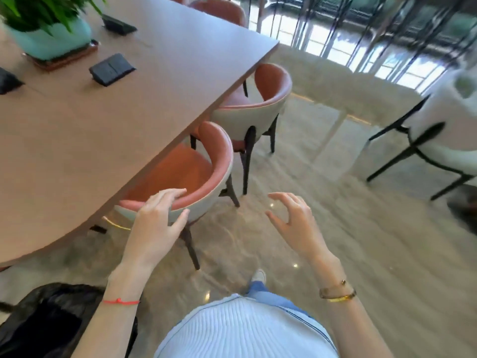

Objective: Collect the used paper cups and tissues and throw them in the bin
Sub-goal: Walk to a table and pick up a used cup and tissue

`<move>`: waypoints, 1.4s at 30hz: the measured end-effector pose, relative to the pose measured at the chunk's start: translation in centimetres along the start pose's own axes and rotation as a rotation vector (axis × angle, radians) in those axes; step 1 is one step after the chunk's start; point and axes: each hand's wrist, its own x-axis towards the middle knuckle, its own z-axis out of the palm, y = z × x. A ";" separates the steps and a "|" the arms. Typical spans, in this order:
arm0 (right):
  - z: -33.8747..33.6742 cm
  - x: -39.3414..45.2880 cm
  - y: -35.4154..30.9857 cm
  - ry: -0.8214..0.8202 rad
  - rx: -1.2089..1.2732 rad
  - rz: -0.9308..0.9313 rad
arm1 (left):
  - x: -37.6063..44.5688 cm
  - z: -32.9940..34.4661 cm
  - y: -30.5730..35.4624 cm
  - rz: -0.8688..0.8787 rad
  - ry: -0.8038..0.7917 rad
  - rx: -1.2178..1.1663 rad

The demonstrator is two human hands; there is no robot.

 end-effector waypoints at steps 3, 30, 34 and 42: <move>-4.6 1.7 5.3 0.064 -0.026 0.082 | 5.5 4.1 5.2 0.089 -0.032 -0.059; -27.4 35.9 37.8 0.453 0.010 0.458 | 57.2 29.7 34.2 0.530 -0.287 -0.141; -30.6 41.9 41.8 0.475 0.002 0.497 | 64.6 32.8 37.9 0.557 -0.330 -0.135; -35.3 54.4 52.4 0.465 -0.020 0.530 | 79.0 41.7 42.9 0.562 -0.342 -0.126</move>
